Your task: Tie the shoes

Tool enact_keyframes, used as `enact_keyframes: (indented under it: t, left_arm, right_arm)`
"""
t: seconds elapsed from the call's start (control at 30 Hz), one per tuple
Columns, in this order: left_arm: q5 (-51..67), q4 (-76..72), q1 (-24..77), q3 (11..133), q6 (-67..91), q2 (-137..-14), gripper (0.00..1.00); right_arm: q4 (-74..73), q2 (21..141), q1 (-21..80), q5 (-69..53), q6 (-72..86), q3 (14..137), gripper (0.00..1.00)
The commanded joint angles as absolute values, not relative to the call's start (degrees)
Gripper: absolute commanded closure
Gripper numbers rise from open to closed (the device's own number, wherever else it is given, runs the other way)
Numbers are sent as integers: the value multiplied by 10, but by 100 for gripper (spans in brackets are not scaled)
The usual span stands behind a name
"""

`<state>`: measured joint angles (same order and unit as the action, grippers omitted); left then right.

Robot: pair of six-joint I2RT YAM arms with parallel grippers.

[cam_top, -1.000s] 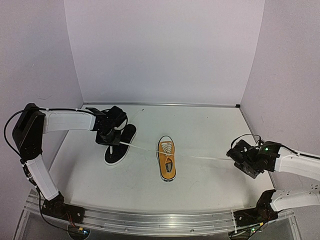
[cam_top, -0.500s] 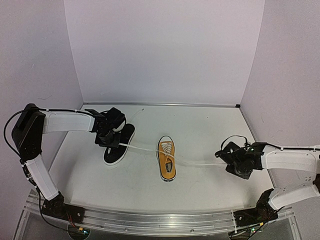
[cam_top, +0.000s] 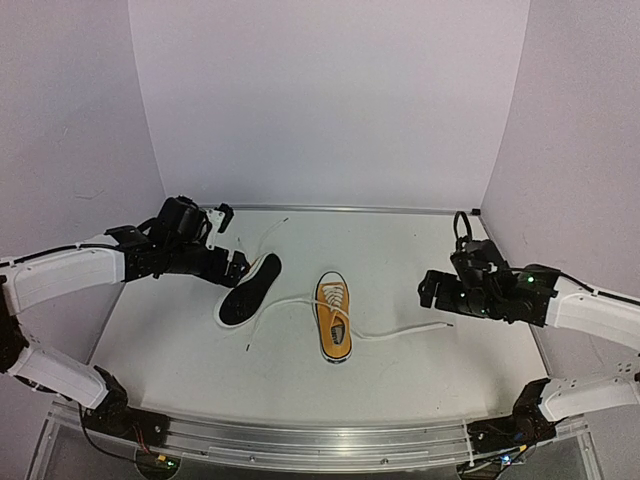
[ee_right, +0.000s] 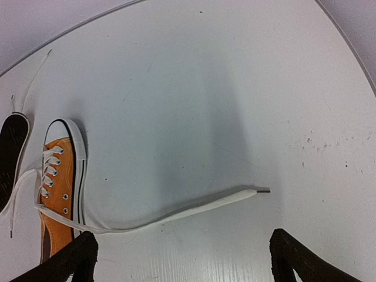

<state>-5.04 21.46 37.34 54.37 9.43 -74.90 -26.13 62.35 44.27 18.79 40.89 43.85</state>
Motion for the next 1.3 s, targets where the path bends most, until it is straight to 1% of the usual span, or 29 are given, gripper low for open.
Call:
enact_keyframes:
  t: [0.0,0.07,0.17,0.27,0.33,0.53,0.67,0.83,1.0,1.1,1.27]
  left_arm:
    - [43,118,374,533,27,-733,0]
    - [88,108,375,535,8,-740,0]
    - [134,140,386,569,-52,-778,0]
    - [63,168,438,607,-137,-844,1]
    - [51,187,462,636,-202,-896,3]
    - [92,247,477,746,-327,-1044,19]
    - [98,249,476,781,-388,-1104,32]
    - [141,195,466,784,-435,-1126,46]
    - [155,184,460,802,-474,-1149,57]
    - [143,179,460,812,-494,-1169,64]
    - [130,180,458,827,-508,-1190,70]
  right_arm:
    - [-212,614,440,140,329,471,2]
    - [-206,608,440,124,317,479,2]
    - [-189,595,440,120,307,478,2]
    - [-184,596,440,121,300,479,2]
    - [-184,603,440,122,296,480,2]
    - [-186,629,440,78,290,482,2]
    - [-185,627,440,51,292,470,2]
    - [-184,613,440,43,298,453,2]
    - [-184,609,440,40,300,445,2]
    - [-184,610,440,40,300,445,2]
    - [-184,609,440,40,301,442,2]
